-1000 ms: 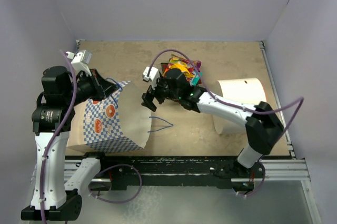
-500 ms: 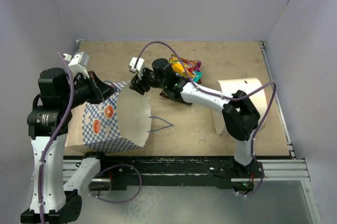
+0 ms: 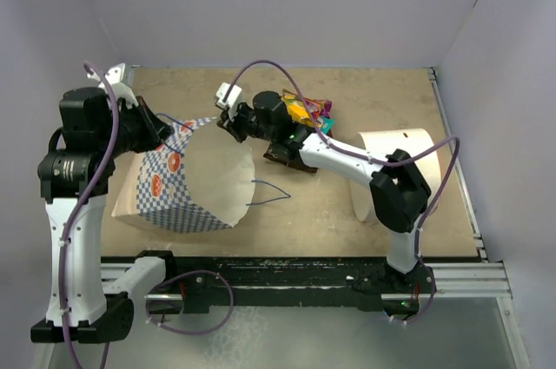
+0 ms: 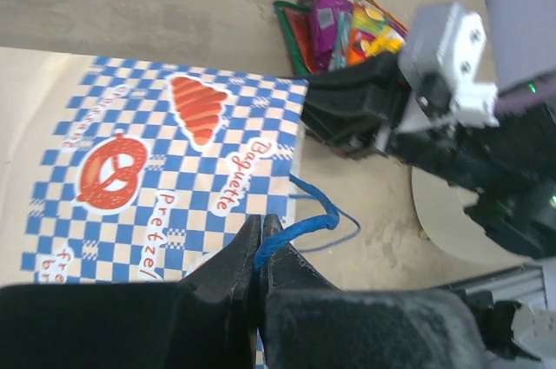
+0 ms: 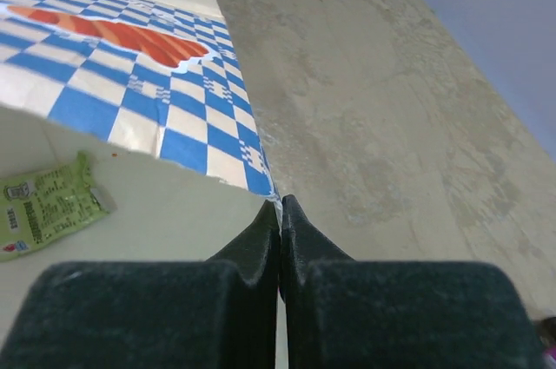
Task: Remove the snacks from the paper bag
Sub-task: Adjust the paper bag at the center of the board, then take out the snack from the paper bag, then place the snack at the center of the board, then adjust the paper bag at the center of the board.
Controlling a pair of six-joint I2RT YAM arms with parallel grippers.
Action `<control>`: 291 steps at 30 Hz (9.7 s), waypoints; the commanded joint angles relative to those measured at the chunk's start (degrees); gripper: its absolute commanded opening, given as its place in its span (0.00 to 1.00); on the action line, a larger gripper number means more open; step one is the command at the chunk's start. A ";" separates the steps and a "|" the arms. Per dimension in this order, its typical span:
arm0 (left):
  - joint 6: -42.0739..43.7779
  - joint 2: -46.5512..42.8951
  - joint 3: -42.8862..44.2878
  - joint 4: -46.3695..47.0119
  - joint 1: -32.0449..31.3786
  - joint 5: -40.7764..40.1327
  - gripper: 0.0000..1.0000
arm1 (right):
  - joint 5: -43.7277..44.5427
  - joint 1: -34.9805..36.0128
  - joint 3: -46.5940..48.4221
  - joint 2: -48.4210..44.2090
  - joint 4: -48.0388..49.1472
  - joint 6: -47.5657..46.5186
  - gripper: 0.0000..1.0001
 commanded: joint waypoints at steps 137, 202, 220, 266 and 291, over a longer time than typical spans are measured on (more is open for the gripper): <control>-1.68 -7.07 -5.44 -1.10 -0.12 14.69 0.00 | 9.76 21.09 -27.69 4.65 43.02 2.89 0.00; -9.14 -0.16 -2.50 -5.47 -0.12 -25.68 0.00 | 20.52 -17.08 -7.66 -26.97 -16.92 -6.12 0.00; -5.35 6.81 2.42 -3.43 1.81 -25.54 0.05 | 11.28 -19.35 -4.24 -18.93 -20.76 -5.28 0.00; -4.09 5.20 11.20 -9.08 1.81 -22.09 0.84 | 3.58 -19.35 -6.07 -13.80 -25.17 -0.45 0.16; -4.20 5.03 12.51 -8.97 1.81 -19.47 0.91 | 5.18 -19.35 -4.90 -15.94 -24.20 -0.49 0.64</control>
